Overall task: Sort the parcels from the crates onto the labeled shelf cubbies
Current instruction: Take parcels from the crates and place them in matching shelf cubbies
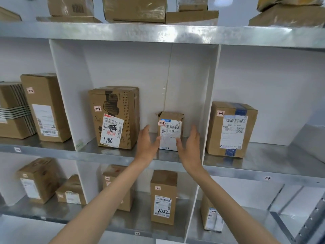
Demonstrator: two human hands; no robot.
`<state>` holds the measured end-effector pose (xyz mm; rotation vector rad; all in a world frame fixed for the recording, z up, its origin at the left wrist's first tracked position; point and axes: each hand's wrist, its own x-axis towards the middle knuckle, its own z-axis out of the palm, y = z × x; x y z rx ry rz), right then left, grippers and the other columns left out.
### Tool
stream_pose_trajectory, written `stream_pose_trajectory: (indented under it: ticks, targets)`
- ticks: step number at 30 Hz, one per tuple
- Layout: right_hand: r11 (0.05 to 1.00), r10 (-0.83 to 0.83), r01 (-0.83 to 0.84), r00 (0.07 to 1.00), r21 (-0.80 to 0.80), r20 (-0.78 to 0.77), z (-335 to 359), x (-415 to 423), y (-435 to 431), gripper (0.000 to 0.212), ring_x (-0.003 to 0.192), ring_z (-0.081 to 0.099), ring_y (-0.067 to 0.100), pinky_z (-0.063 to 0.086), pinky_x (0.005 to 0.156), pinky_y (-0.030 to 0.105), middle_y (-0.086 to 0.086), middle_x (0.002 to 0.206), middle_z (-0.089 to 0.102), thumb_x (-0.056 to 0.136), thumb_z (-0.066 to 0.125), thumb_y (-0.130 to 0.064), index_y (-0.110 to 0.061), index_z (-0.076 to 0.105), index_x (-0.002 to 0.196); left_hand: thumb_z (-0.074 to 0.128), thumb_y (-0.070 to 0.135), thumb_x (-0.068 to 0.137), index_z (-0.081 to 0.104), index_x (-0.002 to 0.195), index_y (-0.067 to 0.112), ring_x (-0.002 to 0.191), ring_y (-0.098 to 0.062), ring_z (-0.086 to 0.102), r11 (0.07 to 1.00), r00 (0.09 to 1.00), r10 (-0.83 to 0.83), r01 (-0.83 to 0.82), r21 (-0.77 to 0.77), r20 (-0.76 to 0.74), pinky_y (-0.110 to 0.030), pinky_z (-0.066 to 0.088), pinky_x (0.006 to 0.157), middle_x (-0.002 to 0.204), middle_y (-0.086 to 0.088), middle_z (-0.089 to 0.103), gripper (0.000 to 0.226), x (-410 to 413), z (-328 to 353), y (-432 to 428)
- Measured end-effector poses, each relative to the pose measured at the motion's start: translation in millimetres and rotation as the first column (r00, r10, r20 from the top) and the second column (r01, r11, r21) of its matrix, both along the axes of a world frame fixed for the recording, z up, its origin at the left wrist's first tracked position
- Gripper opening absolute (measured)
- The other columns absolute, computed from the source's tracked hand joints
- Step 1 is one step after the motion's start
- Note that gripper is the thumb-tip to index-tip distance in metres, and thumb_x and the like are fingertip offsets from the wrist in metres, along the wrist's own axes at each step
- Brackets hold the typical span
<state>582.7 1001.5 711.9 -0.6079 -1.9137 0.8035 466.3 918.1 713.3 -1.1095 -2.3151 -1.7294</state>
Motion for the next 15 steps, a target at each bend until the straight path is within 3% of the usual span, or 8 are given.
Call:
stream_pose_trajectory:
  ticks: [2, 4, 7, 11, 15]
  targets:
    - [0.984, 0.050, -0.040, 0.997, 0.171, -0.055, 6, 7, -16, 0.064, 0.137, 0.022, 0.011, 0.017, 0.111, 0.020, 0.007, 0.150, 0.022, 0.095, 0.049, -0.016, -0.016, 0.014, 0.149, 0.053, 0.018, 0.094, 0.033, 0.142, 0.010, 0.131, -0.017, 0.037, 0.994, 0.990, 0.031, -0.016, 0.108, -0.135, -0.027, 0.028, 0.110, 0.140, -0.008, 0.039, 0.053, 10, 4, -17]
    - [0.959, 0.115, -0.090, 0.990, 0.270, -0.077, 15, 6, -32, 0.061, 0.138, 0.024, 0.014, 0.022, 0.114, 0.027, 0.007, 0.148, 0.025, 0.095, 0.048, -0.016, -0.018, 0.017, 0.148, 0.051, 0.015, 0.094, 0.038, 0.137, 0.011, 0.126, -0.015, 0.041, 0.979, 0.965, 0.087, -0.037, 0.199, -0.246, -0.029, 0.031, 0.110, 0.134, -0.006, 0.044, 0.045, 15, 13, -35]
    - [0.941, 0.184, -0.157, 0.981, 0.299, -0.065, 25, -2, -68, 0.057, 0.138, 0.026, 0.017, 0.021, 0.116, 0.031, 0.005, 0.148, 0.029, 0.095, 0.048, -0.019, -0.018, 0.022, 0.146, 0.046, 0.017, 0.094, 0.044, 0.130, 0.013, 0.118, -0.013, 0.047, 0.959, 0.938, 0.146, -0.055, 0.279, -0.316, -0.031, 0.038, 0.104, 0.124, -0.002, 0.051, 0.036, 22, 25, -70]
    - [0.905, 0.281, -0.231, 0.955, 0.357, -0.094, 31, -18, -125, 0.051, 0.132, 0.032, 0.013, 0.018, 0.110, 0.015, 0.005, 0.141, 0.038, 0.095, 0.048, -0.017, -0.013, 0.030, 0.142, 0.044, 0.017, 0.094, 0.048, 0.121, 0.017, 0.106, -0.011, 0.052, 0.940, 0.884, 0.237, -0.104, 0.324, -0.404, -0.027, 0.043, 0.095, 0.111, 0.003, 0.055, 0.027, 21, 32, -136]
    - [0.862, 0.403, -0.344, 0.911, 0.373, -0.089, 26, -47, -200, 0.047, 0.125, 0.037, 0.015, 0.028, 0.108, 0.026, 0.006, 0.135, 0.043, 0.094, 0.048, -0.018, -0.012, 0.036, 0.139, 0.043, 0.019, 0.095, 0.048, 0.118, 0.018, 0.101, -0.008, 0.053, 0.907, 0.837, 0.384, -0.264, 0.327, -0.389, -0.019, 0.044, 0.088, 0.108, 0.003, 0.056, 0.023, 9, 25, -230]
